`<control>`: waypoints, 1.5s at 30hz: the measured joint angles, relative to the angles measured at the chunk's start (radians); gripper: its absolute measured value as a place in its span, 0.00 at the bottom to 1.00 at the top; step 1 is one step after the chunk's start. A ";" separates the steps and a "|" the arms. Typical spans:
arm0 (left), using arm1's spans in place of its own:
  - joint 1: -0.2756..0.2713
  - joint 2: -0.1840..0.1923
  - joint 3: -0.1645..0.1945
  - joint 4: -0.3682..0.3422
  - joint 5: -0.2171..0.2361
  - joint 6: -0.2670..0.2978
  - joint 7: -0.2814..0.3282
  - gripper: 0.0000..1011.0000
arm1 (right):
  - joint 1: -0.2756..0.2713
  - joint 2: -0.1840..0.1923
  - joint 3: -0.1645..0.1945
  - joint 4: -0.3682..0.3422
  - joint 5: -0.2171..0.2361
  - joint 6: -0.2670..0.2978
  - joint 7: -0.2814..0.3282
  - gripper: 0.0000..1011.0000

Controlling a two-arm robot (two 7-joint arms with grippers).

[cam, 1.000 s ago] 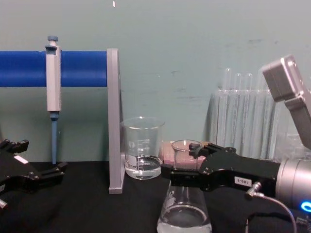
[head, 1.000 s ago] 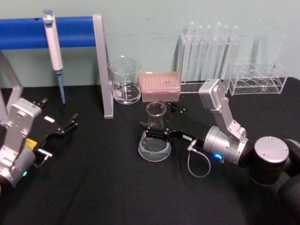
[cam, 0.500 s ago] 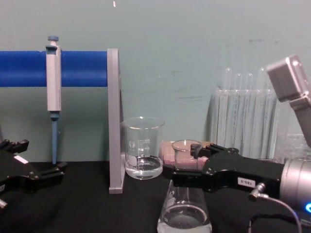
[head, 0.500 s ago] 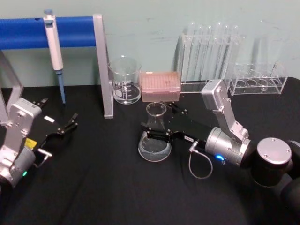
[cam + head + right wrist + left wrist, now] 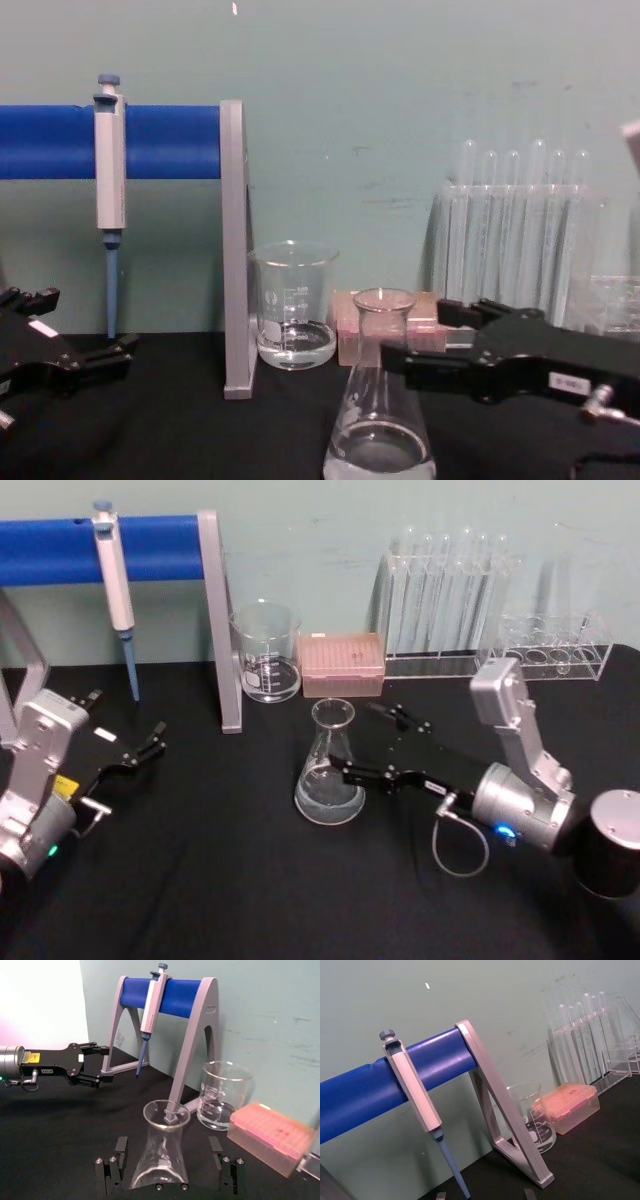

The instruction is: Grasp the erlenmeyer flask with one hand, shake it three times, then place it back.

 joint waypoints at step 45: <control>0.000 0.000 0.000 0.000 0.000 0.000 0.000 0.99 | -0.063 -0.070 0.171 -0.026 -0.127 -0.034 -0.374 0.99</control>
